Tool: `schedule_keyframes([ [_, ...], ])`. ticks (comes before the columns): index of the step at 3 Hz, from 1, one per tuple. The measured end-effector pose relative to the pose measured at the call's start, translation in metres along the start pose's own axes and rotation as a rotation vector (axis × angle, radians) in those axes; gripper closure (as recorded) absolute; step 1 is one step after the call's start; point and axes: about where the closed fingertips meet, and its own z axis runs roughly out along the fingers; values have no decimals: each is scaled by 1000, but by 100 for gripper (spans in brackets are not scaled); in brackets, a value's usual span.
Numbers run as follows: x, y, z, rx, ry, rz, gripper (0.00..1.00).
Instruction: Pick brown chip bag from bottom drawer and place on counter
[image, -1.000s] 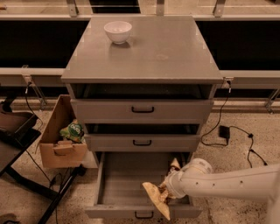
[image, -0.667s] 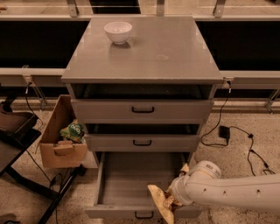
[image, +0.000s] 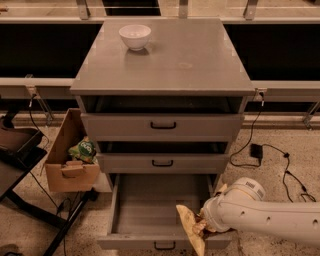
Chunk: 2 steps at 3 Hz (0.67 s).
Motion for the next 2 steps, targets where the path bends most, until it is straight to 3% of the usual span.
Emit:
schedule_keyframes([
  [1,2,-23,-35,9,34,-34,100],
  [2,29,-71,-137,35,107,-38,100],
])
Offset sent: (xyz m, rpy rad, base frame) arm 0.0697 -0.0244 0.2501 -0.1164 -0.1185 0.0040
